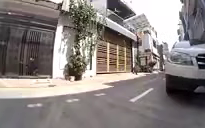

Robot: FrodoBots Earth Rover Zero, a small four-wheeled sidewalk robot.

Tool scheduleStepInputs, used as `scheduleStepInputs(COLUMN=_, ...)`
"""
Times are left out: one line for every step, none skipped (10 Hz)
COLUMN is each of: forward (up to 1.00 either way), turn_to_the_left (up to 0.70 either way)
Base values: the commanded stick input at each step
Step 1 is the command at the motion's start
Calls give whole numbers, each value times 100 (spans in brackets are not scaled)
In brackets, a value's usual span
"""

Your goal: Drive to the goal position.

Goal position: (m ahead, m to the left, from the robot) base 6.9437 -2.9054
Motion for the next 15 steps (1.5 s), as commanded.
scheduleStepInputs(forward=70, turn_to_the_left=-35)
scheduleStepInputs(forward=70, turn_to_the_left=-35)
scheduleStepInputs(forward=70, turn_to_the_left=-35)
scheduleStepInputs(forward=70, turn_to_the_left=-35)
scheduleStepInputs(forward=70, turn_to_the_left=-35)
scheduleStepInputs(forward=70, turn_to_the_left=-35)
scheduleStepInputs(forward=70, turn_to_the_left=-35)
scheduleStepInputs(forward=70, turn_to_the_left=-29)
scheduleStepInputs(forward=70, turn_to_the_left=-9)
scheduleStepInputs(forward=70, turn_to_the_left=0)
scheduleStepInputs(forward=70, turn_to_the_left=0)
scheduleStepInputs(forward=70, turn_to_the_left=0)
scheduleStepInputs(forward=79, turn_to_the_left=0)
scheduleStepInputs(forward=85, turn_to_the_left=0)
scheduleStepInputs(forward=85, turn_to_the_left=0)
